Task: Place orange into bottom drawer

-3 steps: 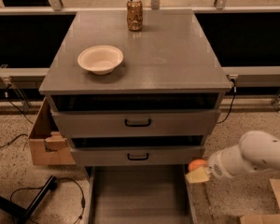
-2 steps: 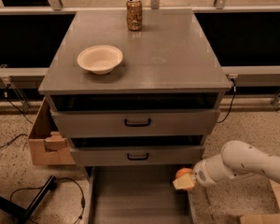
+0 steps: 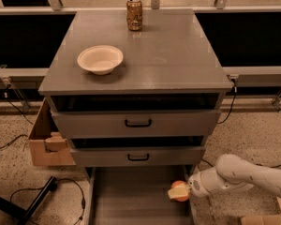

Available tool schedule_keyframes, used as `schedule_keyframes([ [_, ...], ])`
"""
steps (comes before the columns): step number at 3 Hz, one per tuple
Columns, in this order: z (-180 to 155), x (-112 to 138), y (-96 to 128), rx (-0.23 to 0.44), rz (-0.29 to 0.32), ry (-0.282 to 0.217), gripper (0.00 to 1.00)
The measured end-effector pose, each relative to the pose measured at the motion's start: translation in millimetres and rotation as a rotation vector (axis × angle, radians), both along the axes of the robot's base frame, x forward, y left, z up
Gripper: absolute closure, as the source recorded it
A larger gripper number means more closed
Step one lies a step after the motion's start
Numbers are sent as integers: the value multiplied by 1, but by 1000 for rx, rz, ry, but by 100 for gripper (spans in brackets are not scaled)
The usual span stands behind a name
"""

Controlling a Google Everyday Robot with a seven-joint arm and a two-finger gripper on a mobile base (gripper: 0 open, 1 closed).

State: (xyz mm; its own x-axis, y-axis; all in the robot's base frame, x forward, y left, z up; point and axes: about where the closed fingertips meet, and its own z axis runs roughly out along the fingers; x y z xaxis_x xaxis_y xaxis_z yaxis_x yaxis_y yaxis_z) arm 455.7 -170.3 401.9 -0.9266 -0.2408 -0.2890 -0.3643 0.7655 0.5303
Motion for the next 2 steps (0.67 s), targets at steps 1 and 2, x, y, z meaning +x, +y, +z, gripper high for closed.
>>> schedule_keyframes([
  [1,1,0,0,-1,1,-1,100],
  [2,-33,16,-3,-14,-51,40,100],
])
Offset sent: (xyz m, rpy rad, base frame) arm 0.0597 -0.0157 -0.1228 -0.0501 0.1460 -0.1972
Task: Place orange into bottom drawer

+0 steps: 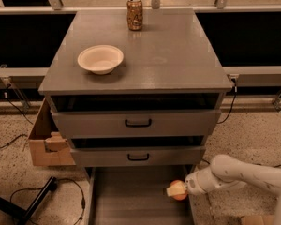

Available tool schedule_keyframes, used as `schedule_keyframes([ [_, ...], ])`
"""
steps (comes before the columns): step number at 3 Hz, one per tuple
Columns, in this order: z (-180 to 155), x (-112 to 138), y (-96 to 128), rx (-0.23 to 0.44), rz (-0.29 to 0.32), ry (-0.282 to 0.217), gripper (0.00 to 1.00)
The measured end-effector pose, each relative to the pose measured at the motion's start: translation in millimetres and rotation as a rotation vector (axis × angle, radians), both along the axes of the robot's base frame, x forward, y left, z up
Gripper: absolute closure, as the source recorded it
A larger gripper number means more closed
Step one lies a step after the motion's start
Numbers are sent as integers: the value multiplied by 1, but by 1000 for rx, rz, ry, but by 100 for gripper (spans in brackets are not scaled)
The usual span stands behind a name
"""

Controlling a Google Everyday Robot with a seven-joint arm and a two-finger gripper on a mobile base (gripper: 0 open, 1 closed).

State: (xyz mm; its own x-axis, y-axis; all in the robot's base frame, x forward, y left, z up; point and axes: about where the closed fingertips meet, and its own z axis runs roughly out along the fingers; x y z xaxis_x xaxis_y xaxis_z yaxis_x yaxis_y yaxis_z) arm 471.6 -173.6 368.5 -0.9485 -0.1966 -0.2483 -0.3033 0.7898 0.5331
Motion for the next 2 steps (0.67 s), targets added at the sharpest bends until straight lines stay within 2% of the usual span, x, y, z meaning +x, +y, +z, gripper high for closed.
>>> schedule_keyframes([
  [2,-126,44,-10,-14,-158,153,100],
])
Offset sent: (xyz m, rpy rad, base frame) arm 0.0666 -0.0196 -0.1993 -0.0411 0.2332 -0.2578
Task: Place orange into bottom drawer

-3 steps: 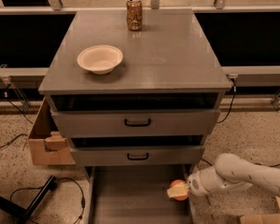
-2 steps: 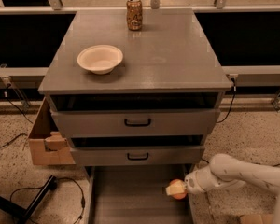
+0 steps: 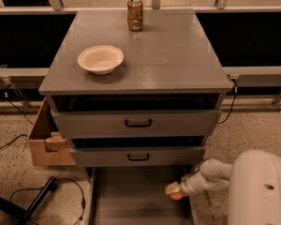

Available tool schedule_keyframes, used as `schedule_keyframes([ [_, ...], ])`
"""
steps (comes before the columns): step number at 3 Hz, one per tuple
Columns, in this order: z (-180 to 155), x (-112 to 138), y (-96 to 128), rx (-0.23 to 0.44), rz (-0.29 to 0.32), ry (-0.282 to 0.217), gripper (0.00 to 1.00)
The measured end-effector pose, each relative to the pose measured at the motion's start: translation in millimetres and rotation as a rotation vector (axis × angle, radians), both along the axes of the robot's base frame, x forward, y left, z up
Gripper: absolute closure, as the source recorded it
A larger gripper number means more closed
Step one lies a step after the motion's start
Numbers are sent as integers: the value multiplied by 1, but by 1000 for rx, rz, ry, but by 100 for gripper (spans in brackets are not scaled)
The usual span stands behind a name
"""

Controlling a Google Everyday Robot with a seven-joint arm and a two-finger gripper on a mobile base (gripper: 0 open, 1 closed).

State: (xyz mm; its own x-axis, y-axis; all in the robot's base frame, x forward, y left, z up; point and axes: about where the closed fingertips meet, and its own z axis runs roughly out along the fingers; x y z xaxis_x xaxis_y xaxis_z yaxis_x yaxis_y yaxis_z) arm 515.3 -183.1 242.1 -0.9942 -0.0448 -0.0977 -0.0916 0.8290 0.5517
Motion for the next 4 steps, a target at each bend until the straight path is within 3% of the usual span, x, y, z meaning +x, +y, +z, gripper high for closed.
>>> schedule_keyframes([
  [1,-37,-6,2,17,-40,44,100],
  [3,-55,-14,16,29,-37,67,100],
  [4,-80,-23,48,46,-27,90,100],
])
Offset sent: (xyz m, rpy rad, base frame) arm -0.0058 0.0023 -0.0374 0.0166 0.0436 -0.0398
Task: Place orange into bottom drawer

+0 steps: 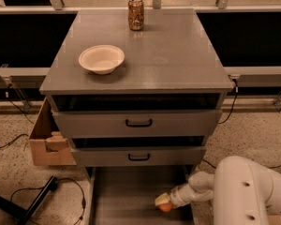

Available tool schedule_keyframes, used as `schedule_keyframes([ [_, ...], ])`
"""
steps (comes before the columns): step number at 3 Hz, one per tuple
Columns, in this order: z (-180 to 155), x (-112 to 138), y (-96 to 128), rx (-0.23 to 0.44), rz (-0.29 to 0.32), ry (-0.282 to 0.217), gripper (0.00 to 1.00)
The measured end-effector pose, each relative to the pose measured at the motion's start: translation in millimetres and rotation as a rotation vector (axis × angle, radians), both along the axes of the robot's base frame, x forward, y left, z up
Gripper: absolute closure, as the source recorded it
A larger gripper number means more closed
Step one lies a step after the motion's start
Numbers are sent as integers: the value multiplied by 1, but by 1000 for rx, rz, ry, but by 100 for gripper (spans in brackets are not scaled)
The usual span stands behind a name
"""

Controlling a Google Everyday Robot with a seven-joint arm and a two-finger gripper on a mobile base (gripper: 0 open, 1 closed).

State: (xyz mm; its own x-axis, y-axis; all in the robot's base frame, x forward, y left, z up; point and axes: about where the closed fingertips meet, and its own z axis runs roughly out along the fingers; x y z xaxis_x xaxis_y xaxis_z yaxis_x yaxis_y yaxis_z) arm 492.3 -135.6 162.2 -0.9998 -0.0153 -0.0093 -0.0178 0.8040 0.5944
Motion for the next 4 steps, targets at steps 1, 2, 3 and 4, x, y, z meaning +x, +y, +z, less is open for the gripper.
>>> schedule_keyframes([
  [1,-18,-5,23,-1,6,6,100],
  [2,-20,-6,27,-1,7,7,86],
  [3,-22,-7,28,0,9,9,63],
  [4,-23,-9,30,2,12,13,32],
])
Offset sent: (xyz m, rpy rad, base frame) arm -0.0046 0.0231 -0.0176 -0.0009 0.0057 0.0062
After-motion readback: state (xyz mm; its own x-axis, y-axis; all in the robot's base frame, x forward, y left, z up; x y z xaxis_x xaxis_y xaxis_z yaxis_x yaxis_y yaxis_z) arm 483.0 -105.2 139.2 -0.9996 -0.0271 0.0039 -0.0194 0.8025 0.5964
